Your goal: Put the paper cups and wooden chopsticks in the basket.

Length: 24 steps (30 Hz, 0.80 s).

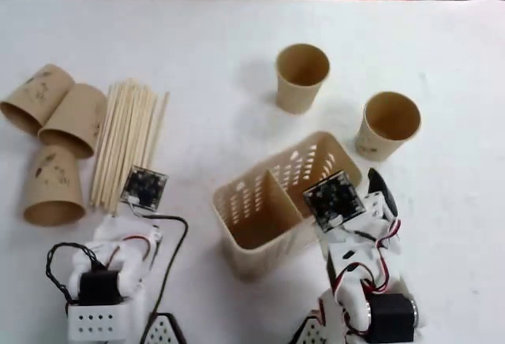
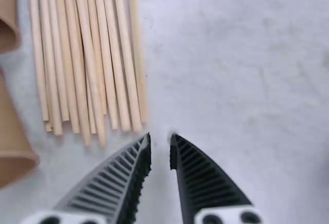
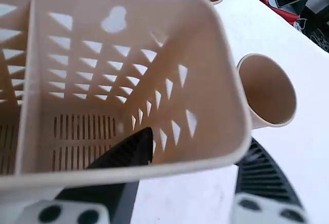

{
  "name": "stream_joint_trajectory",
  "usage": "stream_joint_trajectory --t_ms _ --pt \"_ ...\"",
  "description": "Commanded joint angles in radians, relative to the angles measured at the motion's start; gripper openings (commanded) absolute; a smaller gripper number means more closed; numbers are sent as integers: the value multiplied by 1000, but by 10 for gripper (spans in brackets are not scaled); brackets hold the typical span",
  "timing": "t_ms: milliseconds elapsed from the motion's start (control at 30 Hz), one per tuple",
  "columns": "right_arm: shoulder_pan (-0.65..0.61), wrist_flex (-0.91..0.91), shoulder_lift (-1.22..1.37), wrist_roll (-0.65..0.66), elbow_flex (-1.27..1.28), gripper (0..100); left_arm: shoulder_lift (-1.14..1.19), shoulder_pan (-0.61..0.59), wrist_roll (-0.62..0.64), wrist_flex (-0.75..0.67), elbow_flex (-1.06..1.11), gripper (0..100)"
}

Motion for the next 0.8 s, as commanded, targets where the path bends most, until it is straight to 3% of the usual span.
stream_joint_trajectory --t_ms 0,233,367,767 --pt "8 48 2 80 -8 293 -2 -2 -5 2 -2 85" --pt "8 47 2 58 -68 297 -2 -2 -5 2 -2 85" --pt "16 125 2 157 -112 298 -2 -2 -5 2 -2 85" --pt "209 145 -7 167 -242 298 -2 -2 -5 2 -2 85"
